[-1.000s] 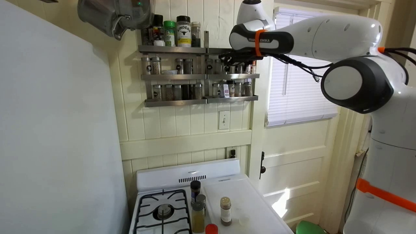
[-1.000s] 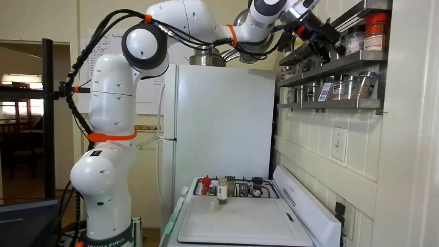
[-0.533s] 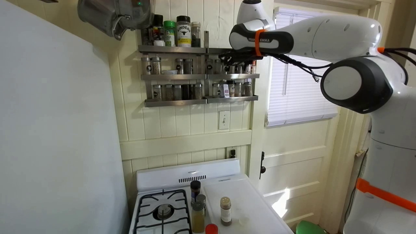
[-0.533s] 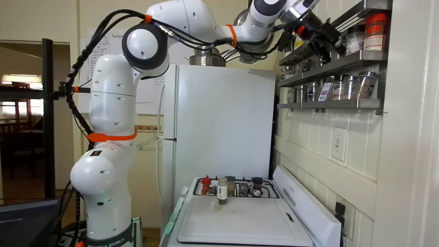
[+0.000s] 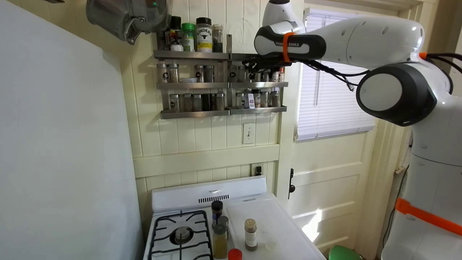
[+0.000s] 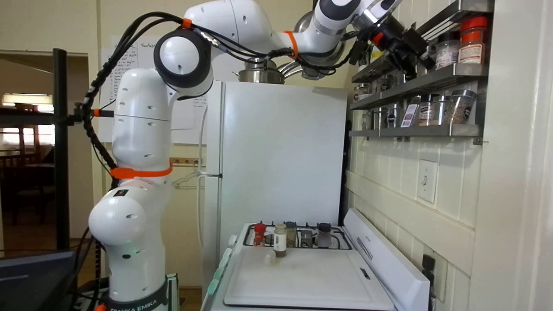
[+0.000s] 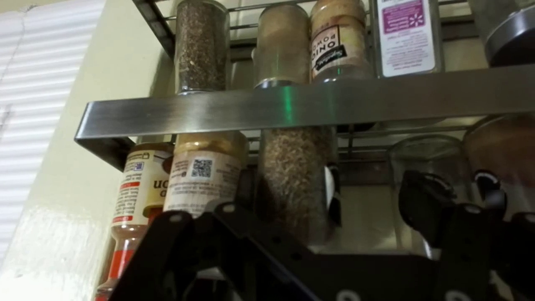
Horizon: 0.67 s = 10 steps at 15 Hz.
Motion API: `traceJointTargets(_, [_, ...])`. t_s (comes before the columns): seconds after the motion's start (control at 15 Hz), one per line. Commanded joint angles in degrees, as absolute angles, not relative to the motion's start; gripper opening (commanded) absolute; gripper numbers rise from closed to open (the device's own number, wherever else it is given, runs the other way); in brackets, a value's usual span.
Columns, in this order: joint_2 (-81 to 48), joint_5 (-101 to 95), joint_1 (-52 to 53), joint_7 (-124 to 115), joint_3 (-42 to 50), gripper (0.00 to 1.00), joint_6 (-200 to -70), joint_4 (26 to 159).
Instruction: Pick up the bottle from the stove and put it on the shelf
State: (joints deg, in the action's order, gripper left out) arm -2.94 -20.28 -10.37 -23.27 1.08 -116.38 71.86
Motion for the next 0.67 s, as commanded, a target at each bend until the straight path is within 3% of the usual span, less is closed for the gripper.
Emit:
traceJointTargets(0.0, [-2.59, -19.35, -10.03, -23.3, 0.7, 0.9, -113.49, 71.25])
traceJointTargets(0.6, [-1.56, -20.37, -9.95, -23.78, 0.34, 0.83, -112.23, 72.31])
